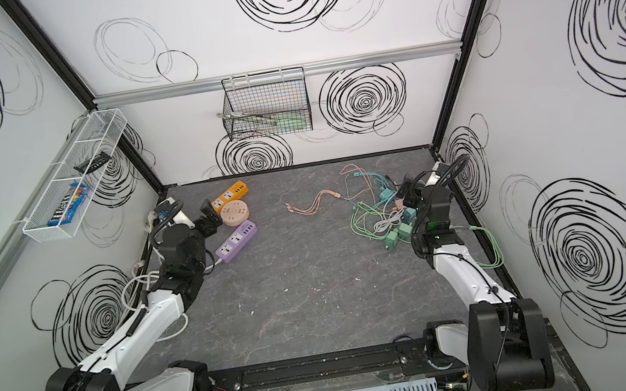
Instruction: Insert the plug
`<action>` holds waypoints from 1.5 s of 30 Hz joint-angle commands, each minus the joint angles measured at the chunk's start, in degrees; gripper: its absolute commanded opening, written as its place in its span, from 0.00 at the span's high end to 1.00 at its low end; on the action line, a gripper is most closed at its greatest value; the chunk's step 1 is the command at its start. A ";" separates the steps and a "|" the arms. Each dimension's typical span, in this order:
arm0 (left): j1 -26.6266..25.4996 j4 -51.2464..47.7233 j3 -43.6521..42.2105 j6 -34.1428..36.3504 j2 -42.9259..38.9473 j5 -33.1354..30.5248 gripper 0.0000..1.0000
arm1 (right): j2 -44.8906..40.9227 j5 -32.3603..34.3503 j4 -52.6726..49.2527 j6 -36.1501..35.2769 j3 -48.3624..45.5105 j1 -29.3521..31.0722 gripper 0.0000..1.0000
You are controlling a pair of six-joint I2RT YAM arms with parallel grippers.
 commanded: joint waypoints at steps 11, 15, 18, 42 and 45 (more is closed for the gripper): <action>1.46 -17.57 15.40 -9.08 19.62 5.12 0.04 | 1.31 -33.78 -8.50 7.77 -4.01 -1.35 0.03; 3.00 -18.68 22.71 -8.59 27.07 6.44 0.04 | 1.54 -34.63 -11.65 7.10 -2.60 -1.46 0.03; 5.03 -20.69 29.56 -8.36 33.41 9.34 0.04 | 1.67 -37.13 -11.30 5.62 -2.01 -1.36 0.03; 17.57 -23.65 71.26 -11.72 72.11 37.05 0.04 | 3.90 -39.05 -19.59 2.15 4.09 -0.86 0.03; 18.03 -27.41 77.85 -10.69 76.63 40.35 0.04 | 3.73 -39.07 -19.92 2.07 4.22 -0.77 0.03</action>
